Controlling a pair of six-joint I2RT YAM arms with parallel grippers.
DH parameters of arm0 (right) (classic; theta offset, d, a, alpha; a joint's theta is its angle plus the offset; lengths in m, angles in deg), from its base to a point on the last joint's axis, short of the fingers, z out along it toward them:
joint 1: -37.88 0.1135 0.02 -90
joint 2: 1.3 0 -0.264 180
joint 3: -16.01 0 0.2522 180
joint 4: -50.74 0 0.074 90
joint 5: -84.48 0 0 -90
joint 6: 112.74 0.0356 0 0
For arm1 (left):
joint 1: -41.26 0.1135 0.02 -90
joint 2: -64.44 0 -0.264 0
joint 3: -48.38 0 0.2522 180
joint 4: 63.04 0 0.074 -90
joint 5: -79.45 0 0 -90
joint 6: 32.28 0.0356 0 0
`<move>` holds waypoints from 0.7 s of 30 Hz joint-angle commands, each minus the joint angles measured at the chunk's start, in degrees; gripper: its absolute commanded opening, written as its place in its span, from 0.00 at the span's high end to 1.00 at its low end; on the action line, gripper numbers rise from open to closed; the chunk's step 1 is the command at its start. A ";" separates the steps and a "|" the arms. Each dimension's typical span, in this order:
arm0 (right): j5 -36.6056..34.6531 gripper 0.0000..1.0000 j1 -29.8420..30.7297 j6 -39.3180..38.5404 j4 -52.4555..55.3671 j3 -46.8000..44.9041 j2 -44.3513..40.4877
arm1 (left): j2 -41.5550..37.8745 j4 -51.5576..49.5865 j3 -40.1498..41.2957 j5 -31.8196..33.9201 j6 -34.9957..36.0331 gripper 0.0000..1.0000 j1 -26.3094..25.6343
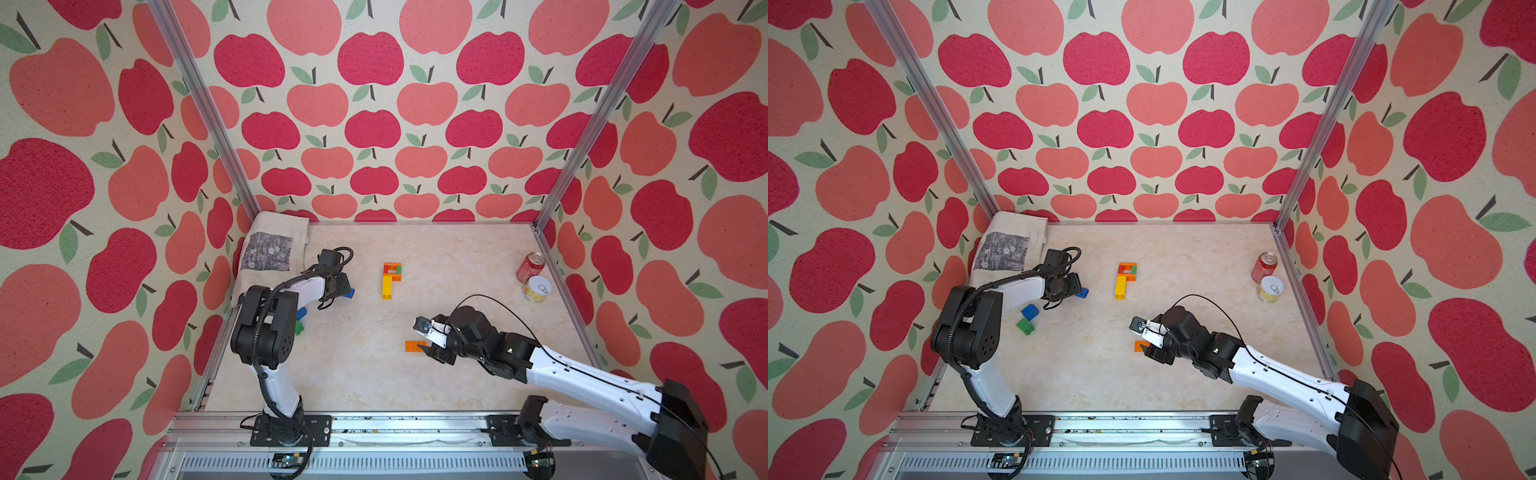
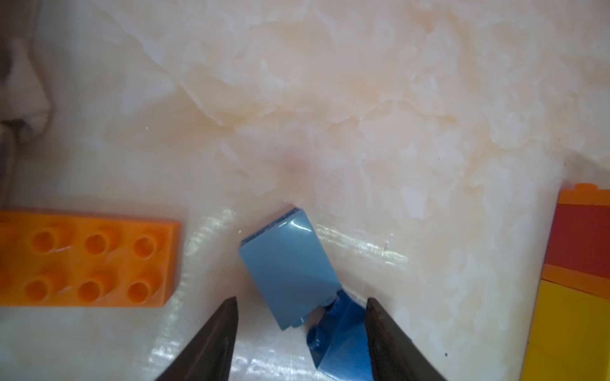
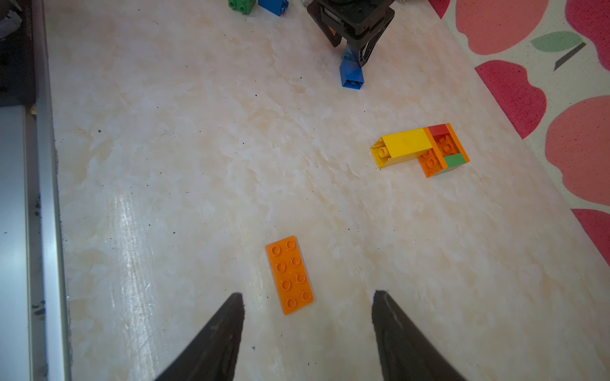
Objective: Assemble the letter p with lego
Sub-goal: Pick up the lego brick from the center of the board.
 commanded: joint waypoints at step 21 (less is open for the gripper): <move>-0.79 0.34 -2.36 8.02 -7.20 -1.95 -2.80 | 3.81 -4.28 -4.75 6.06 1.08 0.85 -0.80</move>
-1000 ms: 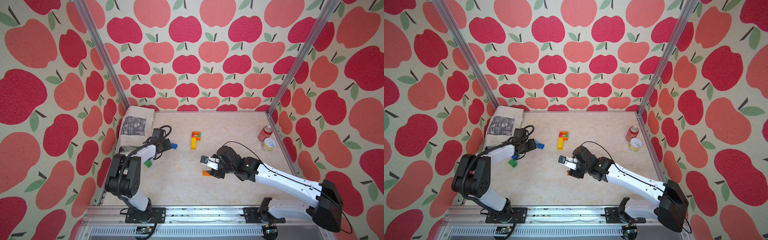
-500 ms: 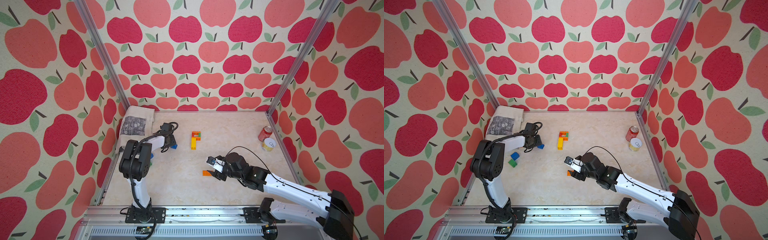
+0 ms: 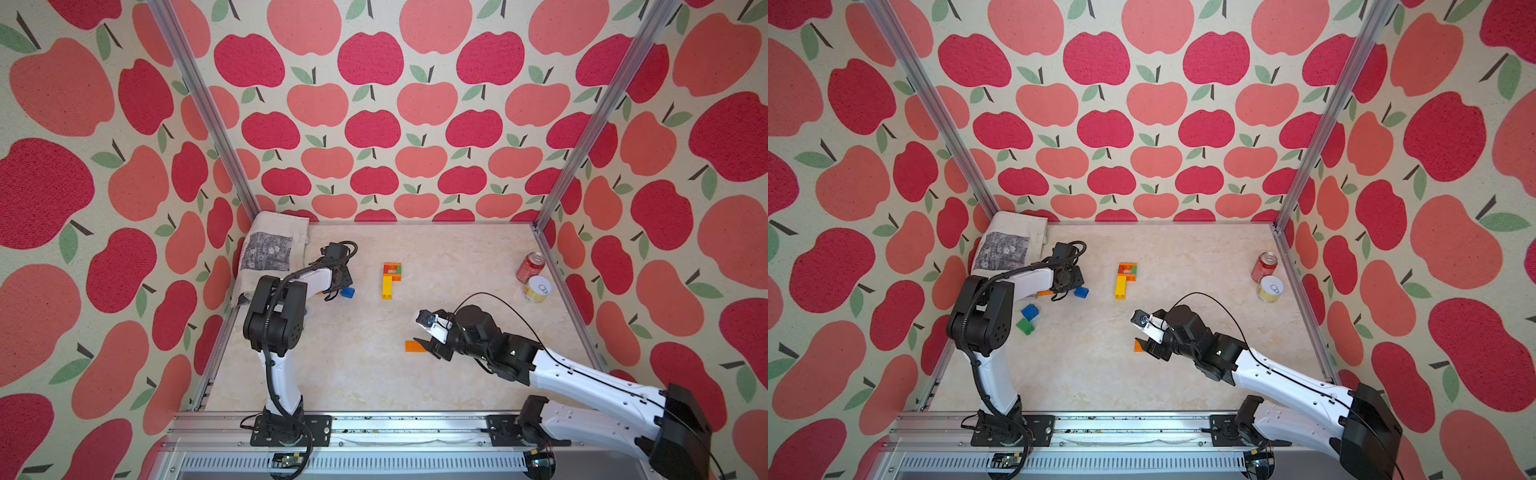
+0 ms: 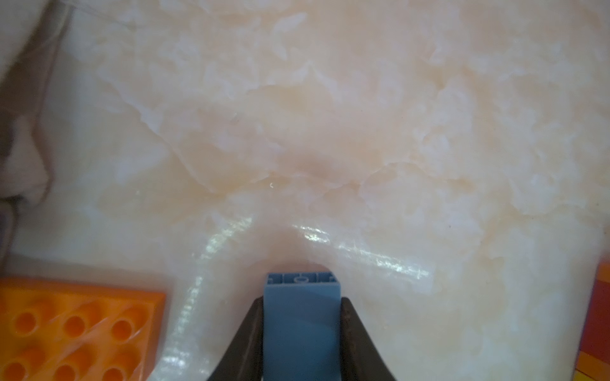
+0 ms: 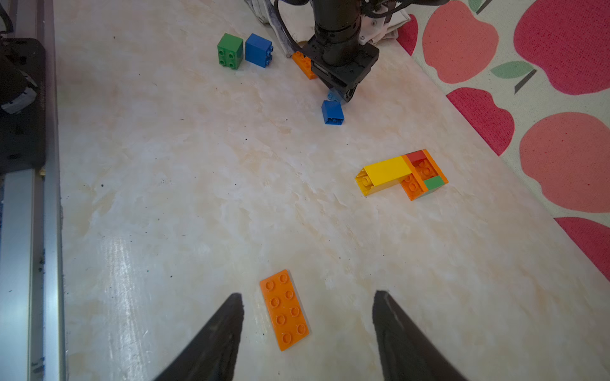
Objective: Assemble the letter p with lego
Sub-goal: Pick up the lego brick from the center of the board.
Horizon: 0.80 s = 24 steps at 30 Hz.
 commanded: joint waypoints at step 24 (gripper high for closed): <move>17.25 0.39 -17.45 36.75 -9.28 -5.60 -3.76 | -32.52 16.54 21.53 -24.41 46.72 0.91 -20.69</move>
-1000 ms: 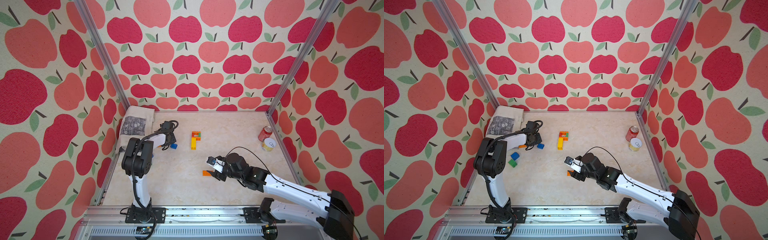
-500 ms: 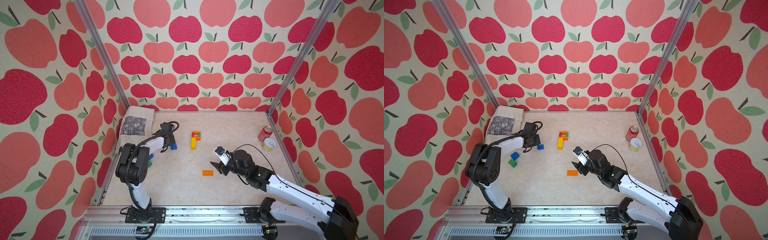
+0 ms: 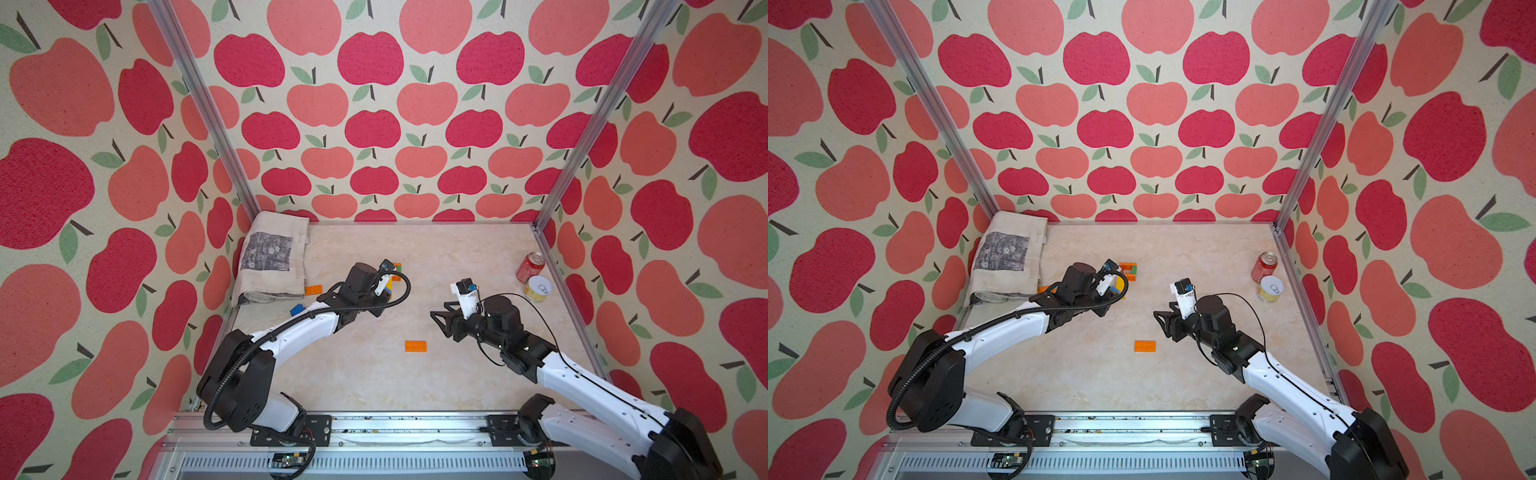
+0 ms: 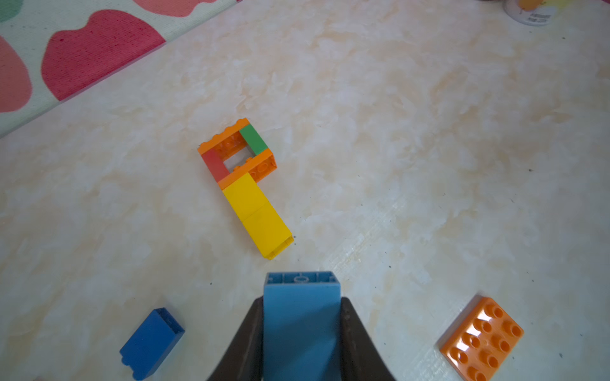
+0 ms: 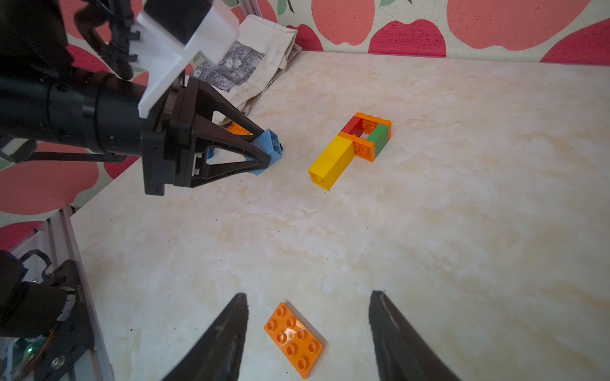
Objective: Assemble the letter p with lego
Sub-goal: Pick up the lego brick from the center of the board.
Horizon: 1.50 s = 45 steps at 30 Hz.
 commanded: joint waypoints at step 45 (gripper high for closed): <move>22.75 0.84 -0.32 23.41 -18.24 -1.22 13.45 | -5.50 14.97 9.38 -18.05 23.67 0.83 -10.11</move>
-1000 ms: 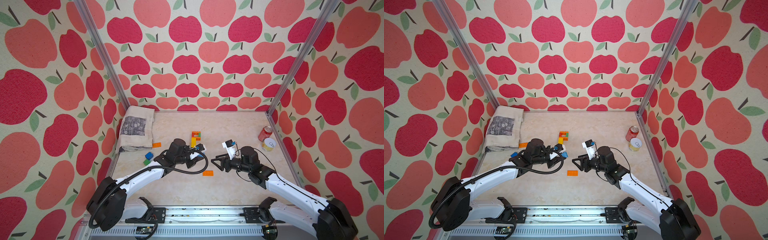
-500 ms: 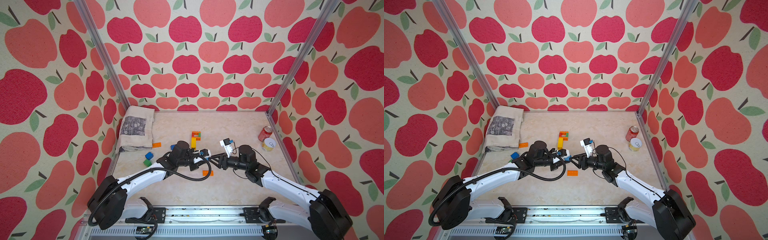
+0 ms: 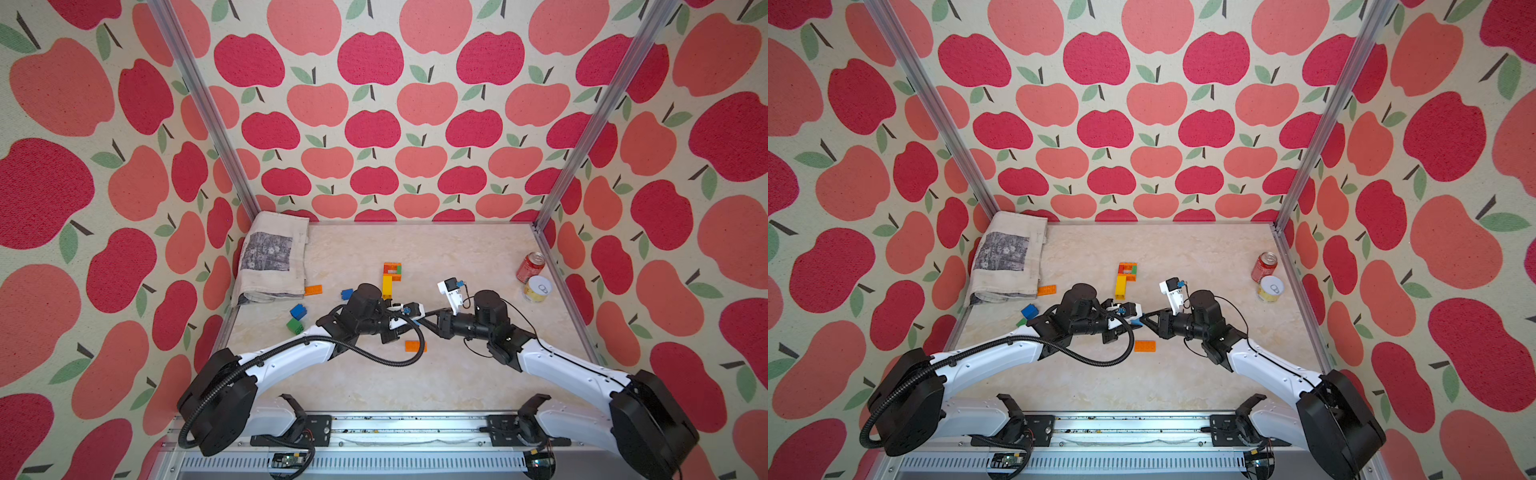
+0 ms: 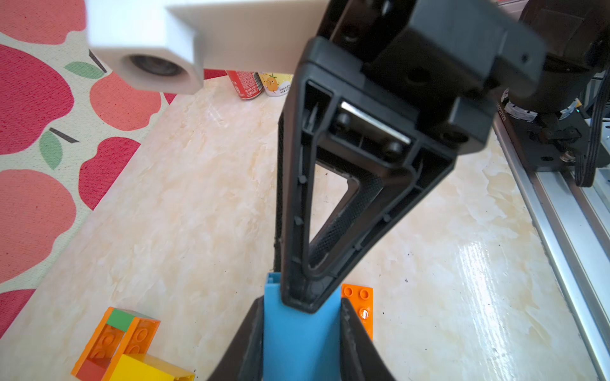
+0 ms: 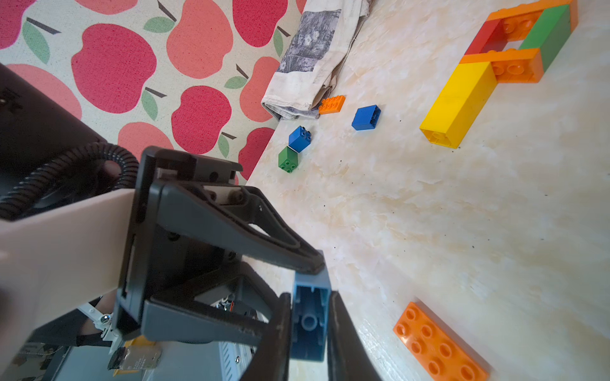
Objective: Assemble the letter p with lego
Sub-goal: Pick up the lego brick from the center of the board.
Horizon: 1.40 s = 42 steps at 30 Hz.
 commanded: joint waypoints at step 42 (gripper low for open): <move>6.67 0.96 -0.51 12.59 -13.34 -2.30 -4.47 | -8.11 36.17 17.54 -13.05 -5.36 0.54 6.30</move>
